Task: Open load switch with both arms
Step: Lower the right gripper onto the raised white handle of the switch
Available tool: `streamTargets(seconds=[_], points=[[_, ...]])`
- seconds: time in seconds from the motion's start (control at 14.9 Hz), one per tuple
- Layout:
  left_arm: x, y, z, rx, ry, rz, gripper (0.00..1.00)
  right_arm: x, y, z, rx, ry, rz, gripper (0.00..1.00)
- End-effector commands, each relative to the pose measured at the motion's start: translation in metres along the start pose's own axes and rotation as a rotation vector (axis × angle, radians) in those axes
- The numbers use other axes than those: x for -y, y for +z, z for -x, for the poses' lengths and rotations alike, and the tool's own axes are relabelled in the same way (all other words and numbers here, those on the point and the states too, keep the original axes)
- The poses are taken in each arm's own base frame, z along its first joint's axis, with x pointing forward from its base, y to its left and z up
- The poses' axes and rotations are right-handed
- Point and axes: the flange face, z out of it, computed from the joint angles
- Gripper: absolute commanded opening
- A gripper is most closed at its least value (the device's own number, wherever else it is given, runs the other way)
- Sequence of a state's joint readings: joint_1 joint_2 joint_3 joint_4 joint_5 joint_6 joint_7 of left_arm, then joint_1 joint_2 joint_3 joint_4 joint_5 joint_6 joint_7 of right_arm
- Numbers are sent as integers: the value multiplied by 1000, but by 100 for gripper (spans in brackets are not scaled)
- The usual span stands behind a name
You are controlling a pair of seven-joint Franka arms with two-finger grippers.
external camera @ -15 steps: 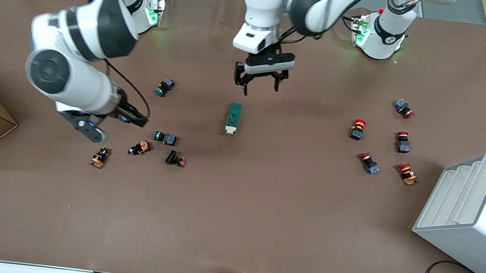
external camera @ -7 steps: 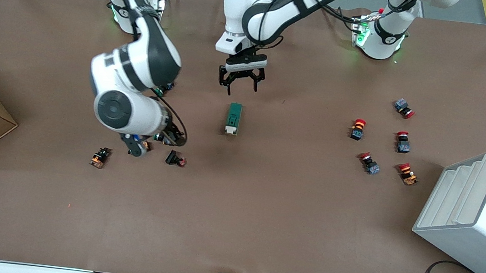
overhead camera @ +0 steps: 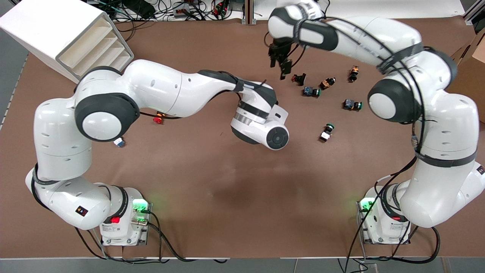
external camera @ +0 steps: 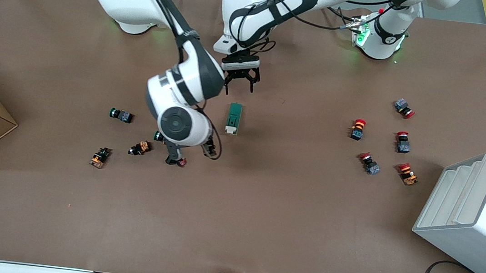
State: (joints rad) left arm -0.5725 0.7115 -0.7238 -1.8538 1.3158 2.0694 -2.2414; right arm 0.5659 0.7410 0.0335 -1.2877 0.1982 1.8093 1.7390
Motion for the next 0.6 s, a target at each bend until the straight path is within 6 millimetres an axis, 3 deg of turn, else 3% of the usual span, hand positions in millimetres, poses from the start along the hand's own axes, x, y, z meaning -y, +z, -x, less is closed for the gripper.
streamTargets(seconds=[0.0, 0.27, 0.4, 0.54], points=[[-2, 24, 7, -56, 54, 19, 98, 9, 28, 21, 12, 64, 1, 100], [3, 38, 8, -98, 95, 31, 99, 10, 57, 29, 16, 100, 31, 100], [6, 57, 17, -162, 165, 72, 99, 4, 69, 45, 39, 101, 66, 100], [3, 64, 23, -184, 151, 105, 99, -2, 74, 60, 30, 112, 75, 100]])
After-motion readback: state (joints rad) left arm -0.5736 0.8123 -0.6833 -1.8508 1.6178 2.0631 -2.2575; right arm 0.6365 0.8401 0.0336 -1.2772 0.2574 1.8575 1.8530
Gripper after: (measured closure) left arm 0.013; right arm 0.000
